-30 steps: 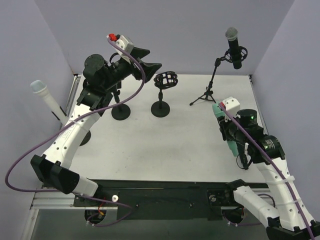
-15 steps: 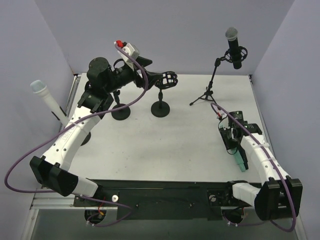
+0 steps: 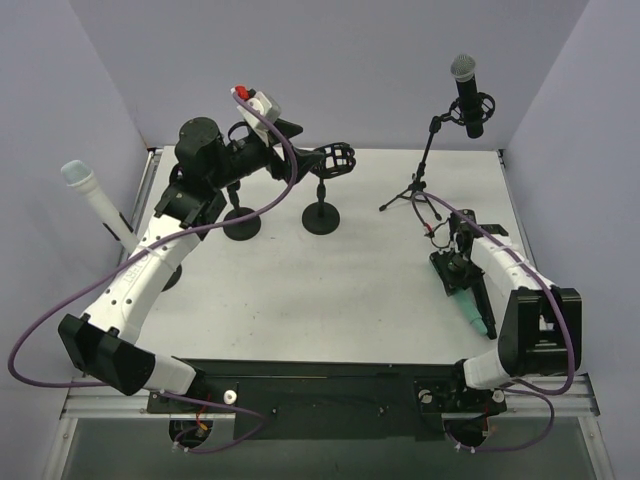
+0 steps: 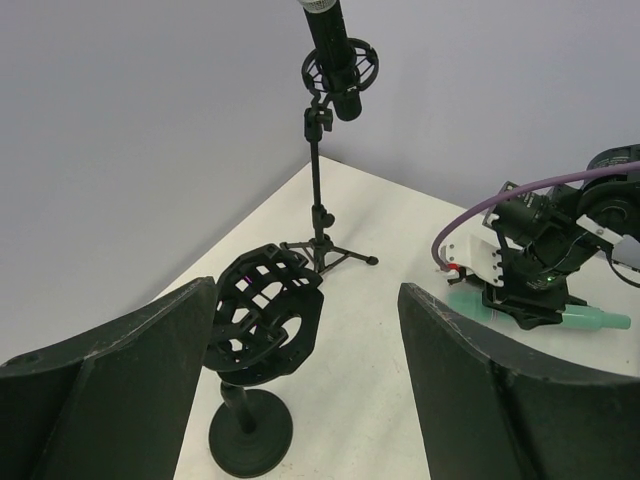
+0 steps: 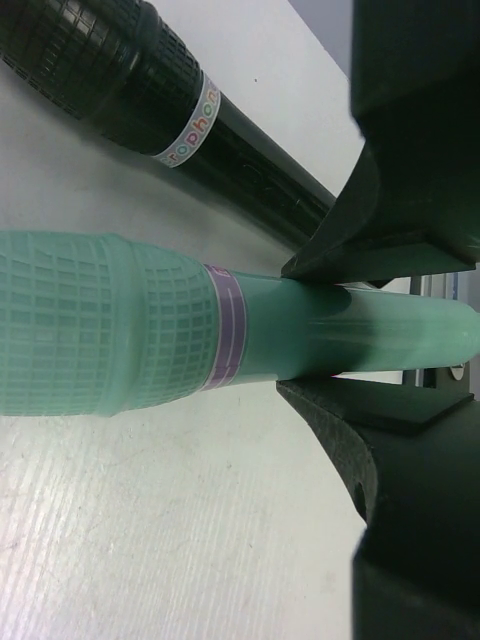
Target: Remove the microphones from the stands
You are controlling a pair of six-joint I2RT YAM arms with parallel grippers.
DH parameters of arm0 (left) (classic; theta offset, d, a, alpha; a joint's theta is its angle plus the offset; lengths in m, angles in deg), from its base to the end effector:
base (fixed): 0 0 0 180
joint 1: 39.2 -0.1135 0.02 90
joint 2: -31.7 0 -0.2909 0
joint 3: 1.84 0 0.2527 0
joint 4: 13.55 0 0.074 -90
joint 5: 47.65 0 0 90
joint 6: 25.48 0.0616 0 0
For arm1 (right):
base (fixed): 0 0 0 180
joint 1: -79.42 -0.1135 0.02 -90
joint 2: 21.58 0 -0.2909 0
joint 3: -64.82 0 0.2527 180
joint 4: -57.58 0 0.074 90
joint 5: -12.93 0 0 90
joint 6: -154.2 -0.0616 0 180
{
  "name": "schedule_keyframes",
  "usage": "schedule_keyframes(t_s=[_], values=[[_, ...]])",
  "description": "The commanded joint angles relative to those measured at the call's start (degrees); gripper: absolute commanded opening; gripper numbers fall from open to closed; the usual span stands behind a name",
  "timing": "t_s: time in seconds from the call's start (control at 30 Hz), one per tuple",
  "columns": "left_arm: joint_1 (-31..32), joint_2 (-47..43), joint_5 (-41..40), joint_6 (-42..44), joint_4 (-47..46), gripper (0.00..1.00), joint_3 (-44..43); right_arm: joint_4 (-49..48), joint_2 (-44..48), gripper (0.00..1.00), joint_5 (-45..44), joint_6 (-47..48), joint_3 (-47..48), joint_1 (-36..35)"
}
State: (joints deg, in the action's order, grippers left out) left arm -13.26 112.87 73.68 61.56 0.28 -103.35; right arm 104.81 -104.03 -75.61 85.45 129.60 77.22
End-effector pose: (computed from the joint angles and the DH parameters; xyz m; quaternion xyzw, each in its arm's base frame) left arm 0.2900 -0.1767 0.5031 0.3251 0.5881 -0.3534 0.6508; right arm 0.2798 0.0123 0.2024 -0.2011 0.9551 -0.0237 0.2163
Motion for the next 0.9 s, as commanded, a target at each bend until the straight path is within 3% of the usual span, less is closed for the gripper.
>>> schedule_keyframes(t_s=[0.0,0.07,0.17,0.37,0.73,0.87], values=[[0.08,-2.5,-0.83,1.47,-0.19,0.84,0.23,1.84,-2.44,0.0,0.39,1.07,3.0,1.67],[0.08,-2.68,-0.83,1.64,-0.19,0.84,0.4,1.75,-3.59,0.01,0.13,1.07,3.36,1.93],[0.08,-3.03,-1.01,1.82,-0.19,0.84,0.67,1.57,-5.08,0.15,-0.05,1.42,3.36,1.93],[-0.36,-3.29,-1.01,1.82,-0.19,0.84,1.63,1.57,-6.4,0.33,0.3,1.42,3.53,1.93],[-0.97,-3.65,-0.4,1.55,-0.63,0.83,1.99,1.4,-6.14,0.46,1.27,1.94,3.36,1.93],[-0.97,-3.73,-0.4,1.47,-0.63,0.84,1.81,1.75,-5.35,0.47,2.24,2.21,3.27,1.76]])
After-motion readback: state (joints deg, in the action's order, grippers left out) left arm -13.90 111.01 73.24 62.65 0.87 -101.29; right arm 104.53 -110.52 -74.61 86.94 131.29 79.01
